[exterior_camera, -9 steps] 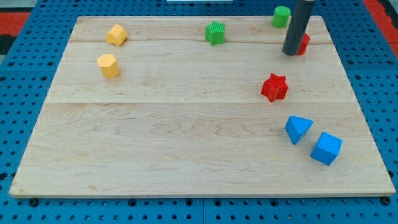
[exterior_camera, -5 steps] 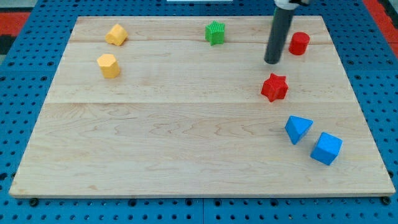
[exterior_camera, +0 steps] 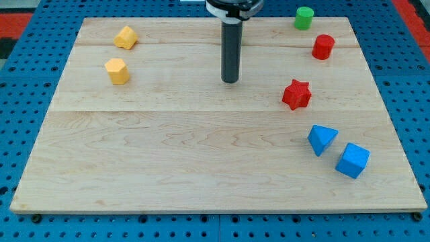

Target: Place your arm to the bottom right of the green star

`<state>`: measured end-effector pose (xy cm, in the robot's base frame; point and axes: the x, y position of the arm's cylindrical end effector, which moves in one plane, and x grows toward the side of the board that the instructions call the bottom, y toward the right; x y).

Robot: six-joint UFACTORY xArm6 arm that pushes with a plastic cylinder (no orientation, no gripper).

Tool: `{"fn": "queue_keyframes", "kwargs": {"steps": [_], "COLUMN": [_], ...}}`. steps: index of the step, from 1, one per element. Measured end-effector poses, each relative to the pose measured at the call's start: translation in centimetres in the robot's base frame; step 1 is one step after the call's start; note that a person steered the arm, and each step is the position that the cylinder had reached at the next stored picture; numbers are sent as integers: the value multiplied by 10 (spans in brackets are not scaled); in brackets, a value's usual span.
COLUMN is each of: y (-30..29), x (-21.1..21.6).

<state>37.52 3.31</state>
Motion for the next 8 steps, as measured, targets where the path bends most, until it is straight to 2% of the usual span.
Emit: {"fn": "queue_keyframes", "kwargs": {"steps": [1, 2, 3, 8], "y": [39, 36, 44, 34], "x": [12, 42, 43, 0]}}
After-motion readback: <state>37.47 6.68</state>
